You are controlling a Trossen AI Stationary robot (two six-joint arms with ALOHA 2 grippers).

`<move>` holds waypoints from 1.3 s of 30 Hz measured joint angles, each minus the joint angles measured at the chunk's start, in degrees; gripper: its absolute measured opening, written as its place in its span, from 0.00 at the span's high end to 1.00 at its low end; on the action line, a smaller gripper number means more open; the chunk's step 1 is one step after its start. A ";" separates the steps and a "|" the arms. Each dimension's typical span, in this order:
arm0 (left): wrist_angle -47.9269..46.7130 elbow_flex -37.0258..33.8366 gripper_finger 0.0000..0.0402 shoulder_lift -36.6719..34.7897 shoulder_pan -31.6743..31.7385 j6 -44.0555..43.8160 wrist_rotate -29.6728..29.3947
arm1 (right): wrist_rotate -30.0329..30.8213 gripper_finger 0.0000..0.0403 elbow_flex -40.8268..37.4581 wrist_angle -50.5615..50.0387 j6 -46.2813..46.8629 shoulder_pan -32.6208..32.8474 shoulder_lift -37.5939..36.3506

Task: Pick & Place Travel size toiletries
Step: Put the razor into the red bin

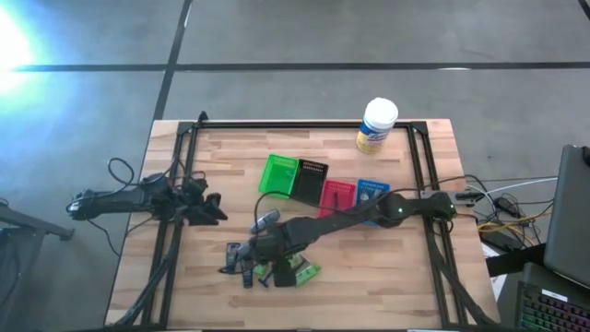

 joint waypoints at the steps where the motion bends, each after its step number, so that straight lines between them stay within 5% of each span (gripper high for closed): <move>1: -0.13 -0.01 0.47 -0.01 0.00 -0.01 0.21 | 0.15 0.56 -0.19 -0.11 -1.08 -0.04 0.08; 25: -0.04 -0.01 0.47 -0.01 0.00 0.34 0.61 | -1.41 0.68 -8.23 6.48 -16.15 1.08 0.09; 39: -0.06 0.00 0.47 -0.01 0.02 0.40 0.59 | -1.12 0.95 -8.83 1.51 -8.47 1.05 -0.65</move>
